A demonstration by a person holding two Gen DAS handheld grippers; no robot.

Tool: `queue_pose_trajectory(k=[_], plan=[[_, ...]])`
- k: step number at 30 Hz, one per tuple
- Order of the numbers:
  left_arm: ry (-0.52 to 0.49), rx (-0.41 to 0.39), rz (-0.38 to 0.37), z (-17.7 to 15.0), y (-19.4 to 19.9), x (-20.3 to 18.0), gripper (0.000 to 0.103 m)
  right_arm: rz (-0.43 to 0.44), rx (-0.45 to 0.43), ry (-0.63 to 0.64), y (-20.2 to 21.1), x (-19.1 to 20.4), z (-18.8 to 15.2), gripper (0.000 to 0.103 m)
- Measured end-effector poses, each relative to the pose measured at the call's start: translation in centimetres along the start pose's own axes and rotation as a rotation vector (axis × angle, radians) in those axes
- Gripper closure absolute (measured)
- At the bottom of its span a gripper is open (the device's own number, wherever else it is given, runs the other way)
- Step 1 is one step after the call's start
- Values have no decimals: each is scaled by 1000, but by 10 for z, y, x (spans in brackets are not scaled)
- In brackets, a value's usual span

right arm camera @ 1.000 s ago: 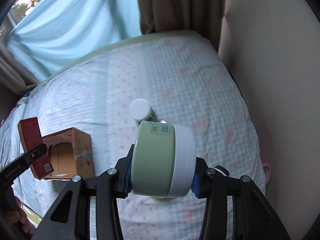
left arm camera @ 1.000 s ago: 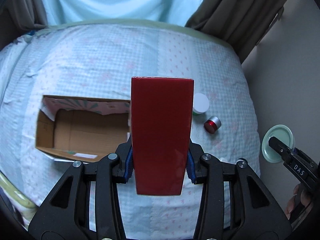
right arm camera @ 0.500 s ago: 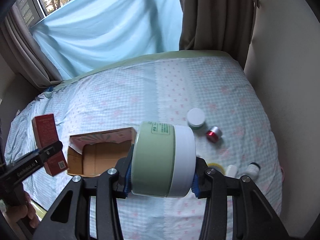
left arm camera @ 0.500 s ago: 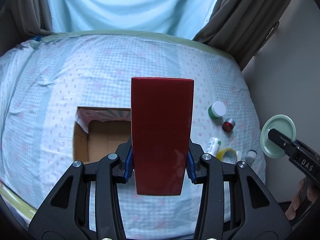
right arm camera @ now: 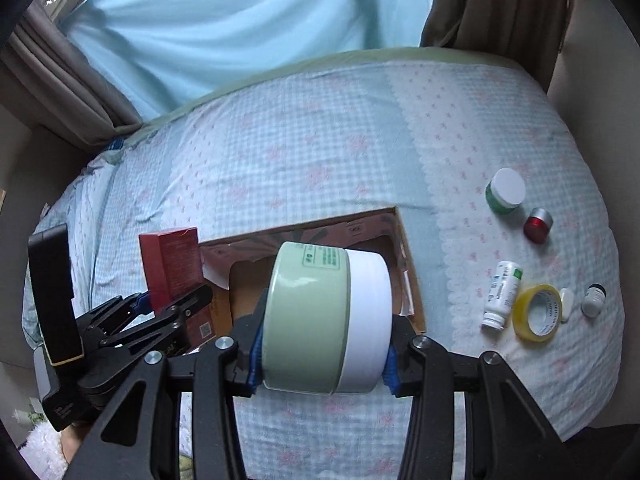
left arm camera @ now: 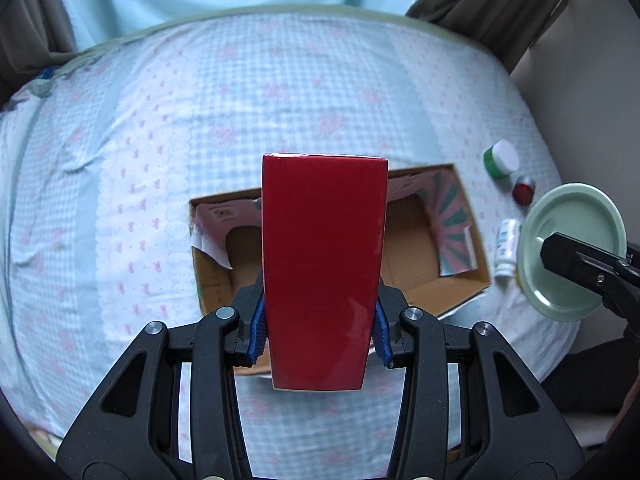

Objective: Organize rigid objects
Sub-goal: 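Carry the red box and pale green jar together into the cardboard box, then open both tools to release the red box and green jar in the box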

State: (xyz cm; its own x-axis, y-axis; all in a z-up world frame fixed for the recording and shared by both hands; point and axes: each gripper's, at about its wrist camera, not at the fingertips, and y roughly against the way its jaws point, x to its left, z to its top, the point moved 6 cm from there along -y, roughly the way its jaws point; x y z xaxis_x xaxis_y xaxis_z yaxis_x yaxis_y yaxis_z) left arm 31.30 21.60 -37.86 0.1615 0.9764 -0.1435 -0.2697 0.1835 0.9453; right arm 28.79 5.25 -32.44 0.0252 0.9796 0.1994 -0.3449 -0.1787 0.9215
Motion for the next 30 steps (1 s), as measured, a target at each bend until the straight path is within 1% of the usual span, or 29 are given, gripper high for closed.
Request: queue_pose_trajectory(k=[4,6,10,13,16,18,22,23,24,25,26,27,28,30], plan=[[-57,66,23,-6,-40,8,65,35,109,27,-54,14,-3,61],[-94,115,37,-11,-62,11,65,54,166,40,-85,18,-6,61],[-89,198,32,-20,-97,19,65,52,265,47,-137,17,-16,62],[-118,238,34,-23,-118,17,65,48,324,5,-169,11,-24,62],[-146,261,39,-22,-133,14,65,49,363,-31,-191,5,-25,62],[-156,276,39,-20,-140,14,65,44,385,-45,-199,3,-23,61],[-204,310,41,-16,-148,10,65,67,415,-79,-210,-1,-15,61],[-220,316,46,-16,-149,9,61,73,420,-82,-212,-2,-13,61],[-242,317,54,-15,-147,8,54,76,420,-76,-213,-1,-11,60],[-255,311,63,-14,-144,8,20,70,418,-61,-214,-1,-10,55],[-259,295,67,-13,-142,8,2,64,409,-46,-214,0,-8,48],[-254,281,57,-12,-138,8,0,62,398,-36,-214,-1,-7,19],[-243,276,44,-12,-135,9,0,67,403,-37,-214,-2,-8,0],[-229,278,35,-15,-133,11,0,85,425,-53,-214,-6,-11,0]])
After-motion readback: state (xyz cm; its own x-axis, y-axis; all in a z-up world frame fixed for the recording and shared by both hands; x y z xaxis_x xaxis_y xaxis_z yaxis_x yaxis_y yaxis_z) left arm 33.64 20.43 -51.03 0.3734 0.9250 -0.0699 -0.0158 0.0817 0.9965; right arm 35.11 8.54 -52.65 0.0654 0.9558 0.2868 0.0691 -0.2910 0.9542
